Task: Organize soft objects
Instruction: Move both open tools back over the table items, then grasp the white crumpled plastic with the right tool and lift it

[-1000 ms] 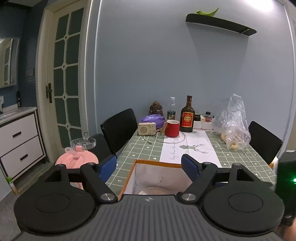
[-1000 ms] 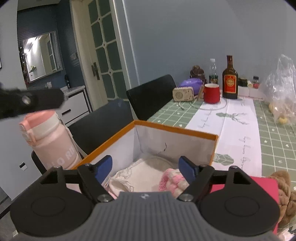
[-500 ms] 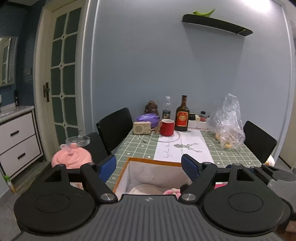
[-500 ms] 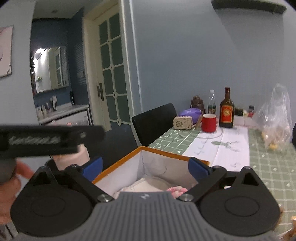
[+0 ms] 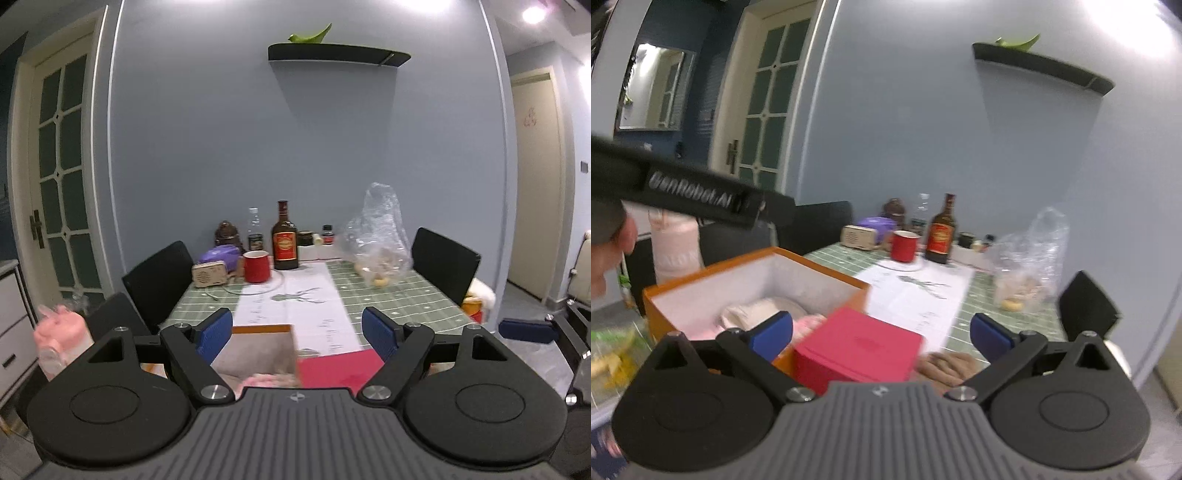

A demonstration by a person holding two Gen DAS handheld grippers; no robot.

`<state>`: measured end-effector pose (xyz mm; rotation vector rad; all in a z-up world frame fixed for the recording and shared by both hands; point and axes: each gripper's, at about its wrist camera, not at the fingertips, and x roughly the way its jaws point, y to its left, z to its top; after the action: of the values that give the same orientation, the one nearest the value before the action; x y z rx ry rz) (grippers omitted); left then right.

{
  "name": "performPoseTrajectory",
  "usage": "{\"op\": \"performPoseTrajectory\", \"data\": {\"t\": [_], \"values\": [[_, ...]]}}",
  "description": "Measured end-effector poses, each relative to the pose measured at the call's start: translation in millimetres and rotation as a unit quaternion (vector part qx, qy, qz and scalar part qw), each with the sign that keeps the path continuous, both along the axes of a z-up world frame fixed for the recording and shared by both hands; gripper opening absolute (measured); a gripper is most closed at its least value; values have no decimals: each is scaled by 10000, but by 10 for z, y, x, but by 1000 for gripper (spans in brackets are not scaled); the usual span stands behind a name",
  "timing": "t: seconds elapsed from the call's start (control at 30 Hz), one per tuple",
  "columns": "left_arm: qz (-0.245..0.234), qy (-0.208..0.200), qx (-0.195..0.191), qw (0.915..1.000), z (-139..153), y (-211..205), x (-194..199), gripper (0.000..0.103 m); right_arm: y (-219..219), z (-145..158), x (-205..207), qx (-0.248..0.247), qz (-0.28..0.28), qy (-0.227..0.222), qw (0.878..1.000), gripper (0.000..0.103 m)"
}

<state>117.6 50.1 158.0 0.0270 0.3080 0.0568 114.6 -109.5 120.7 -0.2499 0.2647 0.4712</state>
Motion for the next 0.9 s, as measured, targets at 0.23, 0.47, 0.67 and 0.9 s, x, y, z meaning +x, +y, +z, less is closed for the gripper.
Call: {"op": "performPoseTrajectory", "data": {"t": [0.23, 0.47, 0.67, 0.9], "values": [[-944, 173, -1232, 9877, -306, -384, -198, 93, -833, -341, -261, 123, -1163, 135, 9930, 100], [-1838, 1231, -1487, 9638, -866, -882, 13, 93, -1439, -816, -208, 257, -2064, 769, 9751, 100], [-1152, 1557, -1543, 9689, -1183, -1037, 228, 89, -1750, -1150, 54, 1041, -1856, 1536, 9649, 100], [-970, 1564, -1298, 9743, -1315, -1070, 294, 89, -1716, -1512, 474, 514, -2142, 1750, 9596, 100]]}}
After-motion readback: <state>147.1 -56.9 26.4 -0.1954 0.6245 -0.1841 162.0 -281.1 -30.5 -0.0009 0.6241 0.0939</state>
